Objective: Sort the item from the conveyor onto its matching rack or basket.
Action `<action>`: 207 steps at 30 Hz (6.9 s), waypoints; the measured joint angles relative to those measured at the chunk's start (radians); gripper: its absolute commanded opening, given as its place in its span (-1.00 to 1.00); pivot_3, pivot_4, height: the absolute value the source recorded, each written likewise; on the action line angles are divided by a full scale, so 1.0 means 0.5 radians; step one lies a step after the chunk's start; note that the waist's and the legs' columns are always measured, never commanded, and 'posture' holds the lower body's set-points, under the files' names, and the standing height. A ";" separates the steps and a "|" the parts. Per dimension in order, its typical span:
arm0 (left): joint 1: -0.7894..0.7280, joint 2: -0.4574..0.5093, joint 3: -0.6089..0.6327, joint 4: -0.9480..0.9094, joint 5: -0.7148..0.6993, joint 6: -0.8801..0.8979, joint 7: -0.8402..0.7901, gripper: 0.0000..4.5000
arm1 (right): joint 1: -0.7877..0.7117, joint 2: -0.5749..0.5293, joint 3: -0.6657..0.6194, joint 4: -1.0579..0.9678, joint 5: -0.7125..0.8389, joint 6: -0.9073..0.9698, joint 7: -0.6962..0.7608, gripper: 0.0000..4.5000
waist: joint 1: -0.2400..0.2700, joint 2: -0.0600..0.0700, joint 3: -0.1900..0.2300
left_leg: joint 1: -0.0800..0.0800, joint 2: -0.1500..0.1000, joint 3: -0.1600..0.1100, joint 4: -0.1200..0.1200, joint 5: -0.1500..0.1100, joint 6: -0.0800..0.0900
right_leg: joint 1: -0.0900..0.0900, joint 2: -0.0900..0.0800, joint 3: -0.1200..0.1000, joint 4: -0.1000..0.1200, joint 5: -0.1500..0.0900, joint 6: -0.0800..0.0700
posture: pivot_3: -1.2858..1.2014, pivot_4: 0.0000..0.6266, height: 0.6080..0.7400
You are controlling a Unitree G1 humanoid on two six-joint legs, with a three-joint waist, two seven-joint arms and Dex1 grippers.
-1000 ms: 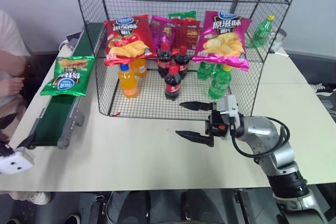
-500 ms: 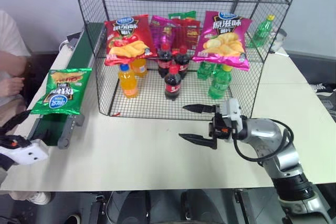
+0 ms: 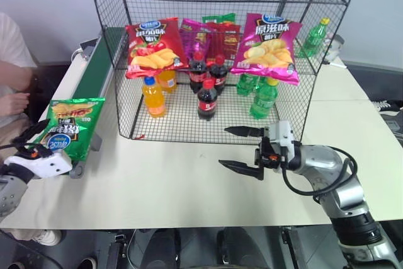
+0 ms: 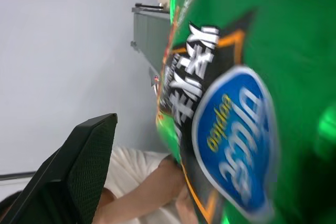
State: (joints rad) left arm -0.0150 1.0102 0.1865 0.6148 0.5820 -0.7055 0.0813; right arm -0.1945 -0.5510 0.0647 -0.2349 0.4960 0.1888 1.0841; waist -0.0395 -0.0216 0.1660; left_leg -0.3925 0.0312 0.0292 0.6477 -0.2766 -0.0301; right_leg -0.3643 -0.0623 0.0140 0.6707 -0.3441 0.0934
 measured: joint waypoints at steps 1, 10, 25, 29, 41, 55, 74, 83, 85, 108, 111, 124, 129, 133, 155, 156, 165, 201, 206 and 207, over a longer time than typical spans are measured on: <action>-0.020 0.000 -0.026 0.000 -0.001 0.004 0.007 1.00 | 0.001 0.000 -0.001 0.000 -0.001 0.000 -0.005 0.96 | 0.000 0.000 0.000 | 0.000 0.000 0.000 0.000 0.000 0.000 | 0.000 0.000 0.000 0.001 0.000 0.000 | 0.03 -0.52 0.98; -0.066 -0.006 -0.120 0.029 -0.077 0.003 -0.070 -0.73 | 0.002 -0.001 -0.012 -0.004 -0.006 -0.019 -0.037 1.00 | 0.002 0.000 0.000 | 0.000 0.000 0.001 0.001 0.000 0.000 | -0.001 0.000 0.000 0.002 0.000 0.000 | 0.03 -0.52 0.98; 0.305 0.019 0.149 -0.533 -0.785 0.067 -0.420 -0.99 | -0.013 -0.001 -0.021 0.013 -0.028 -0.062 -0.051 1.00 | 0.002 -0.001 -0.001 | 0.000 0.001 0.001 0.003 0.000 0.000 | -0.001 -0.001 0.001 0.004 0.000 0.000 | 0.03 -0.52 0.98; 0.525 0.016 0.325 -1.172 -1.822 0.327 -1.046 -0.99 | -0.036 0.007 -0.017 0.021 -0.022 -0.054 -0.051 1.00 | -0.006 0.000 -0.001 | 0.001 0.001 0.000 0.002 0.001 -0.002 | 0.001 -0.003 0.002 0.001 0.000 -0.001 | 0.03 -0.52 0.98; 1.174 -0.139 1.047 -2.003 -3.253 1.535 -1.955 -0.99 | -0.157 0.018 -0.016 0.145 0.087 0.062 0.054 1.00 | 0.002 0.003 0.001 | 0.003 0.000 -0.001 0.004 0.001 -0.001 | 0.007 0.001 0.001 -0.001 -0.001 -0.001 | 0.03 -0.52 0.98; 0.421 -0.249 0.235 -2.522 -3.822 2.352 -2.002 -0.99 | -0.137 -0.180 -0.169 -0.014 0.842 1.011 0.155 1.00 | 0.045 0.007 0.001 | 0.005 0.001 -0.004 0.005 0.001 -0.001 | 0.011 0.008 0.002 -0.005 -0.001 -0.001 | 0.03 -0.52 0.98; -0.266 -0.742 -0.130 -2.093 -3.660 2.658 -2.108 -0.99 | -0.066 -0.184 -0.095 -0.328 1.082 1.297 0.091 1.00 | 0.052 0.006 0.002 | 0.003 0.001 -0.006 0.008 0.000 0.000 | 0.011 0.012 0.003 -0.008 0.000 0.000 | 0.03 -0.52 0.98; -0.183 -0.791 -0.124 -2.099 -3.543 2.653 -2.164 -0.99 | -0.054 -0.127 -0.097 -0.322 1.101 1.312 0.059 1.00 | 0.051 0.006 0.002 | 0.003 0.001 -0.006 0.007 0.000 0.000 | 0.011 0.011 0.003 -0.009 0.000 0.000 | 0.03 -0.52 0.98; -0.173 -0.803 -0.118 -2.101 -3.532 2.651 -2.165 -1.00 | -0.053 -0.121 -0.097 -0.321 1.103 1.317 0.055 0.76 | 0.052 0.006 0.002 | 0.003 0.001 -0.007 0.007 0.000 0.000 | 0.012 0.010 0.003 -0.009 0.000 0.000 | 0.03 -0.52 0.98; -0.100 -0.792 -0.012 -2.016 -3.213 2.556 -2.242 0.62 | -0.024 -0.112 -0.030 -0.268 0.822 1.112 0.109 -0.87 | 0.049 0.006 0.002 | 0.003 0.001 -0.007 0.005 0.000 0.000 | 0.011 0.009 0.002 -0.011 -0.001 0.000 | 0.03 -0.52 0.98; 0.000 -0.760 0.080 -2.014 -3.150 2.496 -2.252 1.00 | -0.006 -0.115 -0.029 -0.271 0.641 0.920 0.084 -0.87 | 0.049 0.006 0.002 | 0.002 0.001 -0.006 0.003 0.000 0.000 | 0.010 0.008 0.002 -0.012 -0.001 -0.001 | 0.03 -0.52 0.98; 0.237 -0.790 0.431 -2.018 -3.018 2.333 -2.037 1.00 | -0.105 0.012 -0.066 -0.312 -0.459 -0.522 -0.251 -0.87 | 0.048 0.006 0.003 | 0.002 0.001 -0.006 0.002 0.000 0.000 | 0.010 0.006 0.002 -0.014 -0.001 -0.001 | 0.03 -0.52 0.98; 0.218 -0.939 0.375 -2.087 -2.979 2.292 -1.891 1.00 | -0.368 0.042 -0.067 -0.201 -0.930 -0.920 -0.549 -0.87 | 0.041 0.007 0.003 | 0.003 -0.001 -0.004 0.004 0.001 -0.001 | 0.011 0.004 0.002 -0.011 0.000 0.000 | 0.03 -0.52 0.98; 0.179 -0.973 0.284 -2.133 -2.896 2.256 -1.845 1.00 | -0.533 0.046 -0.081 -0.040 -1.309 -1.083 -0.873 -0.87 | 0.046 0.006 0.003 | 0.003 -0.001 -0.004 0.003 0.002 -0.003 | 0.010 0.005 0.002 -0.011 0.000 0.000 | 0.03 -0.52 0.98; 0.064 -1.134 0.105 -2.089 -2.677 2.121 -1.685 1.00 | -1.207 0.053 0.193 0.946 -2.300 -0.754 -1.648 -0.87 | 0.034 0.007 0.003 | 0.002 0.000 -0.002 0.002 0.003 -0.004 | 0.007 0.005 0.003 -0.010 0.000 0.000 | 0.03 -0.52 0.98; 0.069 -1.144 0.101 -2.089 -2.663 2.116 -1.680 1.00 | -1.243 0.075 0.207 1.003 -2.305 -0.695 -1.664 -0.87 | 0.034 0.007 0.003 | 0.002 0.000 -0.002 0.002 0.003 -0.004 | 0.007 0.005 0.003 -0.010 0.000 0.000 | 0.03 -0.52 0.98; 0.074 -1.183 0.054 -2.089 -2.624 2.082 -1.634 1.00 | -1.378 0.178 0.293 1.197 -2.316 -0.502 -1.744 -0.87 | 0.028 0.007 0.003 | 0.001 0.000 -0.002 0.002 0.003 -0.004 | 0.006 0.006 0.003 -0.009 0.000 0.000 | 0.03 -0.52 0.98; 0.110 -1.247 -0.032 -2.089 -2.512 2.025 -1.573 1.00 | -1.439 0.404 0.313 1.032 -1.892 -0.307 -1.416 0.98 | -0.031 0.006 0.002 | 0.002 0.001 -0.002 0.001 0.003 -0.004 | 0.006 0.005 0.003 -0.006 0.000 0.000 | 0.03 -0.52 0.98; 0.110 -1.249 -0.037 -2.089 -2.493 2.013 -1.571 1.00 | -1.437 0.415 0.317 1.008 -1.832 -0.288 -1.348 0.98 | -0.029 0.007 0.002 | 0.002 0.001 -0.002 0.001 0.003 -0.004 | 0.006 0.005 0.003 -0.006 0.000 0.000 | 0.03 -0.52 0.98; 0.110 -1.251 -0.038 -2.089 -2.491 2.011 -1.568 1.00 | -1.438 0.409 0.318 1.008 -1.833 -0.295 -1.347 0.98 | -0.028 0.007 0.002 | 0.002 0.001 -0.002 0.001 0.003 -0.004 | 0.005 0.005 0.003 -0.007 0.000 0.000 | 0.03 -0.52 0.98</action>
State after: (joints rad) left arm 0.0400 0.3849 0.1674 -0.4298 -0.6635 0.3000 -0.7028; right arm -0.9134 -0.3466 0.2238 0.2690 -0.4204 0.0413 0.4104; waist -0.0538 -0.0184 0.1672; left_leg -0.3914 0.0317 0.0281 0.6481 -0.2751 -0.0321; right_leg -0.3615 -0.0597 0.0157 0.6674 -0.3441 0.0933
